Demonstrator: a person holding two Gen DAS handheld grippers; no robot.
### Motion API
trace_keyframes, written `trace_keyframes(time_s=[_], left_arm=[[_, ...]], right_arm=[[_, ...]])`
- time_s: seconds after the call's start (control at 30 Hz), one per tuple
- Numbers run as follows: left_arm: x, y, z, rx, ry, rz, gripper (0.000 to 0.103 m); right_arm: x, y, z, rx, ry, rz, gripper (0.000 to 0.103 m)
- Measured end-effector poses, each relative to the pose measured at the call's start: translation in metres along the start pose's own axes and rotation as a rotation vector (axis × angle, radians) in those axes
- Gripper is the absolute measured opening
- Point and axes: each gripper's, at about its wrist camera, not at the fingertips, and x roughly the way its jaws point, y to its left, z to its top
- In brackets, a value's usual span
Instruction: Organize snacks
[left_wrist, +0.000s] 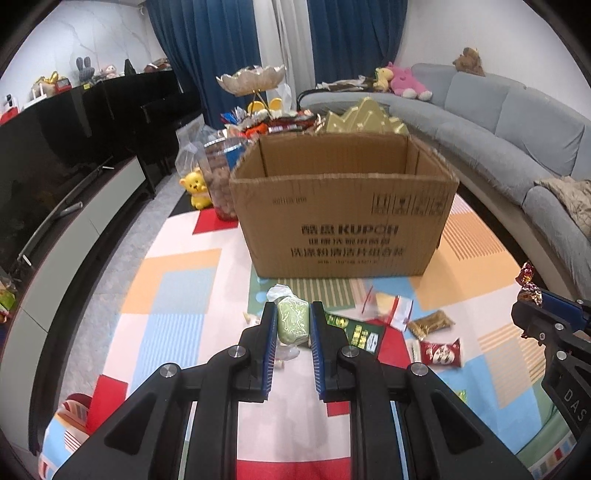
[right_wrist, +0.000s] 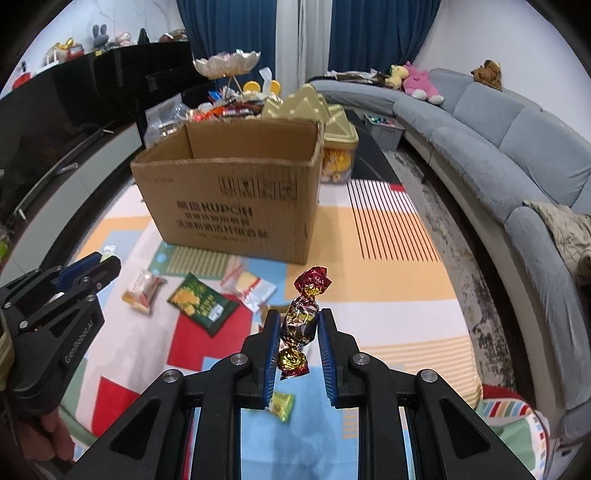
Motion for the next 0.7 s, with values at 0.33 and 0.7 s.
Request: trace_keyframes(time_s=[0.33, 0.7], left_arm=[[-0.012, 0.006, 0.027, -0.015, -0.049, 0.009, 0.018], [-0.013, 0.008, 0.063, -0.026, -0.089, -0.002, 0.018]], right_arm=[[-0.014, 0.002, 0.034, -0.001, -0.081, 0.016, 0.022], [-0.017, 0.004, 0.069, -0.018, -0.131, 0.032, 0.022]])
